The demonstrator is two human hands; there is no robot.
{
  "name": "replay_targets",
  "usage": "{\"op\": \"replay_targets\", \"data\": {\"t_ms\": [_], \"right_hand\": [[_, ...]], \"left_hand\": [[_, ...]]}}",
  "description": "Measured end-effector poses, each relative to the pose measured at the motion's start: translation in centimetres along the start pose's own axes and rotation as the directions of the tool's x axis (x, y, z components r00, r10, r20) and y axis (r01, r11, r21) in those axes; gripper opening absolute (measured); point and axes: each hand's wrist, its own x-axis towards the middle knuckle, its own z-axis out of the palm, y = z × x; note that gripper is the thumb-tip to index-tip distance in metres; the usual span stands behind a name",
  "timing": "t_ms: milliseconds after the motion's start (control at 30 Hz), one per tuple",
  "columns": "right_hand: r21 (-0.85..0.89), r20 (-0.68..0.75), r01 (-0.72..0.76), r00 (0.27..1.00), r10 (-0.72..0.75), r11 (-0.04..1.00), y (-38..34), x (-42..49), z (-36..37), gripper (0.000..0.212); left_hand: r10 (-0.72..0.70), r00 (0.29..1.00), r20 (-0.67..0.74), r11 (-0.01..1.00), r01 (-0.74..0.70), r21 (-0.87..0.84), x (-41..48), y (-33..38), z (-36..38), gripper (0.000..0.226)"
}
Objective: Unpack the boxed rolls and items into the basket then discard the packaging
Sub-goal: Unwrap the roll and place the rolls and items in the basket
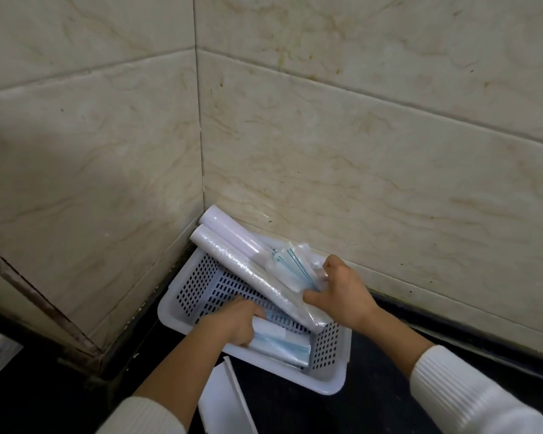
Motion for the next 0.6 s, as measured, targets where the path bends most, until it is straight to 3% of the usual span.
{"op": "replay_targets", "data": {"t_ms": [133,267,400,500,600], "right_hand": [[0.061,0.054,0.008,0.998,-0.012,0.998,-0.5,-0.4,0.6,0.044],[0.074,0.087,0.009,0.996,-0.016,0.997,-0.8,-0.9,1.1,0.046],[0.075,0.033,-0.005,0.999,0.002,0.997,-0.9,-1.1,0.7,0.039],[0.084,-0.014,-0.022,1.0,0.023,0.996,-0.4,-0.9,-0.1,0.034],[0.094,-0.051,-0.05,0.997,0.055,0.994,0.1,-0.7,-0.6,0.032]], "left_hand": [[0.003,1.0,0.002,1.0,-0.003,-0.02,0.1,0.6,0.5,0.058],[-0.103,0.993,-0.053,0.986,0.109,0.13,-0.5,0.0,-0.1,0.063],[-0.118,0.993,0.0,0.964,0.115,0.24,-0.7,0.2,-0.3,0.042],[-0.077,0.997,0.029,0.99,0.072,0.124,-0.8,0.5,-0.3,0.02],[-0.005,0.998,0.061,0.995,0.011,-0.102,-1.0,0.5,-0.7,0.006]]}}
